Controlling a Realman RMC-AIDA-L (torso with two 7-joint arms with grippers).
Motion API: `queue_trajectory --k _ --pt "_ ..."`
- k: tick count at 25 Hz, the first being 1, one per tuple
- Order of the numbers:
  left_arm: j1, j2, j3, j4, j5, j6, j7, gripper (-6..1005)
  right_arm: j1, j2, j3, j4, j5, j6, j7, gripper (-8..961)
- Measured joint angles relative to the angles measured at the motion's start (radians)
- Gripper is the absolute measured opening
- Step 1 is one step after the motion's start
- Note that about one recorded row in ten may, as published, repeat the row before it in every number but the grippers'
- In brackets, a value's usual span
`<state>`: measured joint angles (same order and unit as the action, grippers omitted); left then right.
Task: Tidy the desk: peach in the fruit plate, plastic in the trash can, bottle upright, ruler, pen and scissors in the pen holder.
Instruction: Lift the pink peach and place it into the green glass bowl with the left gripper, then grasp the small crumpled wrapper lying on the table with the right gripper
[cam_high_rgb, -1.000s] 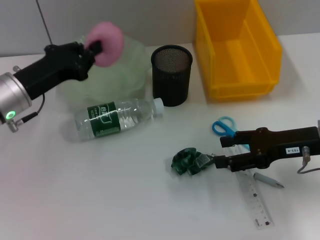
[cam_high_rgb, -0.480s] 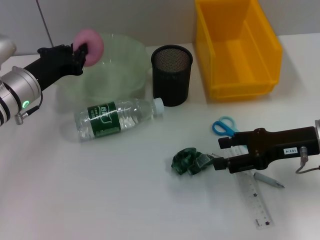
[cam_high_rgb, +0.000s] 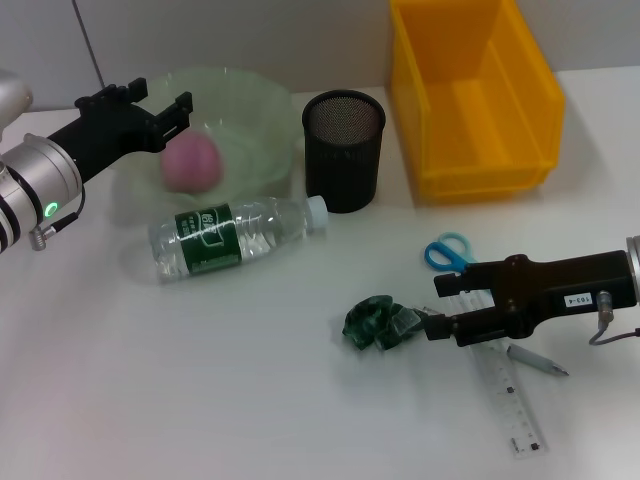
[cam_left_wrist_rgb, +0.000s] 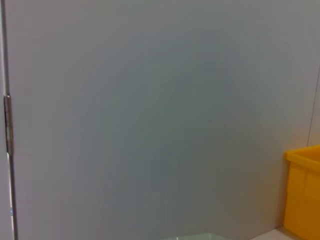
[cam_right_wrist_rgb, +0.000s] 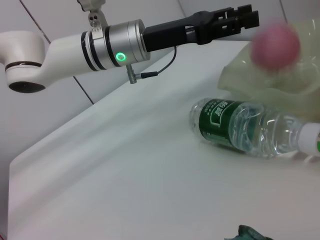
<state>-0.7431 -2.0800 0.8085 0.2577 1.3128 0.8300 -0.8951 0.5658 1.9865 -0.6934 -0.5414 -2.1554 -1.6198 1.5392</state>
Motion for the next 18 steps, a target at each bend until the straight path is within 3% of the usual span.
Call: queue_trajectory --k 6,9,12,15,16,18 --pt "0.002 0.001 0.0 0.006 -0.001 0.017 -0.013 734 0.0 0.0 0.0 0.0 0.0 0.008 0.002 820" --pt "0.004 0.003 0.0 0.009 0.002 0.041 -0.035 761 0.0 0.0 0.001 0.0 0.001 0.009 0.003 820" --pt "0.026 0.013 0.015 0.04 0.012 0.17 -0.138 789 0.001 0.0 0.006 -0.001 0.003 0.01 0.003 820" --pt "0.1 0.033 0.131 0.202 0.072 0.403 -0.379 816 0.003 0.0 0.007 -0.002 0.003 0.01 0.005 820" --pt "0.1 0.033 0.131 0.202 0.072 0.403 -0.379 825 0.005 -0.001 0.007 -0.003 0.003 0.01 0.007 820" --pt "0.134 0.045 0.176 0.279 0.114 0.522 -0.46 834 0.008 -0.004 0.004 -0.007 0.003 0.009 0.013 819"
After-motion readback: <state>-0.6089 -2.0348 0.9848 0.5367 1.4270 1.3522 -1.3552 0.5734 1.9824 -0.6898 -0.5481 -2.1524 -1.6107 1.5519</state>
